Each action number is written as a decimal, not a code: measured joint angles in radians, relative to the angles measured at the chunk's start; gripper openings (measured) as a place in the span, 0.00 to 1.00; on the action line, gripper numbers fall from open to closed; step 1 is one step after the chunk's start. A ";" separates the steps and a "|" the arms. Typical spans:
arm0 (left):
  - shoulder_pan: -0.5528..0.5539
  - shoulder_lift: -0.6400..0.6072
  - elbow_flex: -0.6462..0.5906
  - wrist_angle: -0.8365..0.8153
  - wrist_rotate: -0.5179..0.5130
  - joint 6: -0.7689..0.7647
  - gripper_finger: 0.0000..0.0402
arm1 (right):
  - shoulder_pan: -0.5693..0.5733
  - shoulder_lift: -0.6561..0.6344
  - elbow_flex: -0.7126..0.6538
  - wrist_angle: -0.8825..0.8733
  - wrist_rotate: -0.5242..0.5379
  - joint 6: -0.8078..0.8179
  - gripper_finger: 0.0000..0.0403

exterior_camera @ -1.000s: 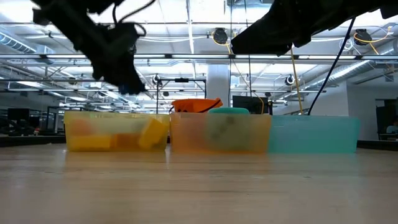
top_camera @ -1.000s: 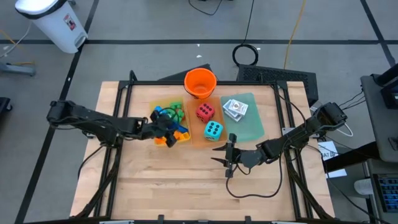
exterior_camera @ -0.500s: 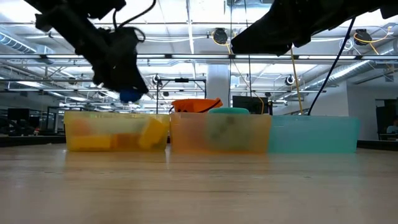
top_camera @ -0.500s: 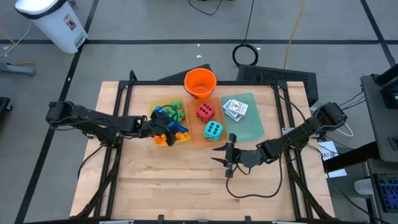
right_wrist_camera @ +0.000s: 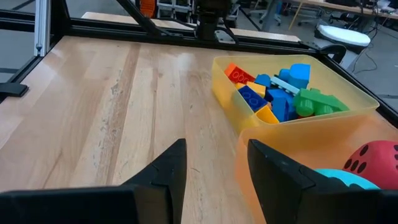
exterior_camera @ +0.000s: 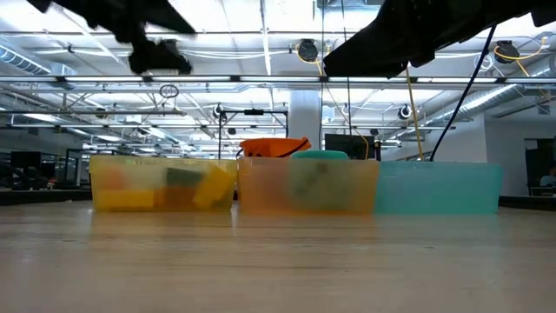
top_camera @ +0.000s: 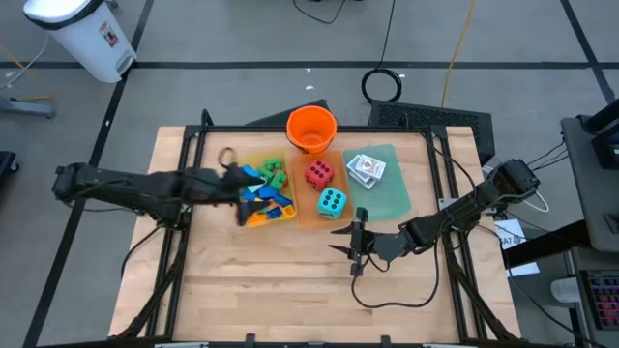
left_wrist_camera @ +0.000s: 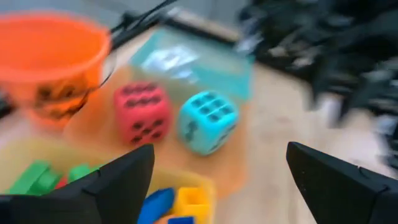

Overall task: Pick & Place Toys
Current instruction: Return to Home Position

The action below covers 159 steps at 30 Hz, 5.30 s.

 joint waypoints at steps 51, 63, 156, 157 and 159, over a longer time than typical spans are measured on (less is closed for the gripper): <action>0.002 -0.908 -0.615 0.185 0.261 0.264 0.91 | 0.192 -1.401 -0.584 -0.232 0.004 -0.014 0.35; 0.003 -0.908 -0.631 0.190 0.239 0.251 0.91 | 0.142 -1.486 -0.595 -0.399 0.056 -0.004 0.35; 0.003 -0.908 -0.631 0.182 0.238 0.239 0.91 | 0.047 -1.484 -0.764 -0.300 -0.234 0.003 0.35; 0.003 -0.908 -0.631 0.182 0.238 0.239 0.91 | 0.047 -1.484 -0.764 -0.300 -0.234 0.003 0.35; 0.003 -0.908 -0.631 0.182 0.238 0.239 0.91 | 0.047 -1.484 -0.765 -0.300 -0.234 0.003 0.35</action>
